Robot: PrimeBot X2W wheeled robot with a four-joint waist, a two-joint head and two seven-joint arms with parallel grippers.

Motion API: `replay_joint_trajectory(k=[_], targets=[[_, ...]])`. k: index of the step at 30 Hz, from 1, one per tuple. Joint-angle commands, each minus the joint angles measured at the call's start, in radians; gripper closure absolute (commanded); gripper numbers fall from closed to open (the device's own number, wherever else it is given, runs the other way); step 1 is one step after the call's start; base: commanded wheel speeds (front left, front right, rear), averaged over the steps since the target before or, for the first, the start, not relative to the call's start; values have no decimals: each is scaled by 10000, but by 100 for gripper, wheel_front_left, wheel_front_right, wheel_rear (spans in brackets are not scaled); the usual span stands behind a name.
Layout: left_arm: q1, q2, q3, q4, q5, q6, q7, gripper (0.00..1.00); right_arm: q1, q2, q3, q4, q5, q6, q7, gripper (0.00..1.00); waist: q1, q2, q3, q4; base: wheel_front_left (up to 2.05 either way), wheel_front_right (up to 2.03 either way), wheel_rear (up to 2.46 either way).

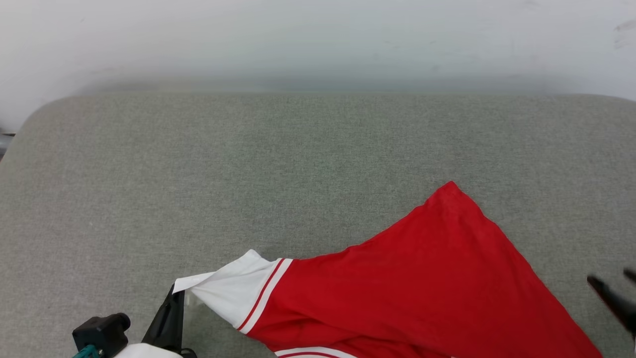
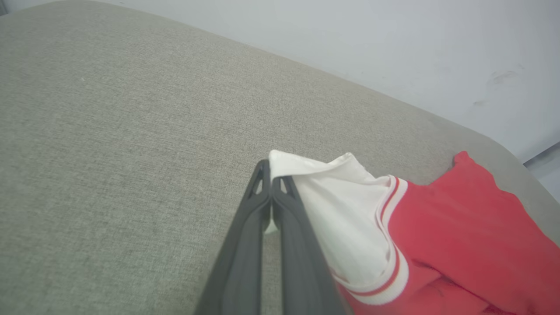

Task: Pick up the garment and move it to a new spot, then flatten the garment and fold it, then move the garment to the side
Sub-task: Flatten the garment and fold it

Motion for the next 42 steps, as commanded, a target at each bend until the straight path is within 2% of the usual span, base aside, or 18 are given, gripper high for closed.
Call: replay_joint_trajectory(k=[1,6,7,8,17,21,31,40,41,42], targets=[[-98,30,-7,-45,51,45,8,100,-310,-70,-50,-187,-97,-8,-43,0,1,-1,42,33,0,0,0],[-407,79,-107,-158,159,-10,92,100,-1844,-257,156,-1009,-264,-8,326,0,1,-1,355,239,0,0,0],[-623,66,-201,-213,248,-57,123,100,-3027,-433,795,-1140,-315,-8,801,0,1,-1,610,410,0,0,0],[-706,48,-230,-214,256,-78,123,100,-3425,-479,1096,-1126,-260,-8,1012,0,1,-1,692,469,0,0,0],[-1478,-146,-588,-187,511,-258,113,100,-6734,-819,3801,68,-75,-8,3805,0,1,-1,1565,1100,0,0,0],[-1807,-261,-703,-150,594,-331,65,100,-7714,-949,4942,836,-254,-8,4557,0,1,-1,1957,1344,0,0,0],[-2452,-521,-903,-34,728,-512,-61,100,-9013,-356,6366,3164,-303,-10,4487,0,1,-1,2840,1714,0,0,0],[-2781,-658,-985,206,757,-582,-132,100,-8715,-384,8192,4425,81,-7,4094,0,1,-1,3137,1782,0,0,0],[-2786,-658,-978,240,753,-581,-141,100,-8750,-367,8302,4527,101,-7,3976,53,1,-1,3119,1763,0,0,0],[-2778,-656,-978,265,747,-583,-148,100,-8810,-351,8373,4610,123,-7,3789,95,1,-1,3099,1748,0,0,0]])
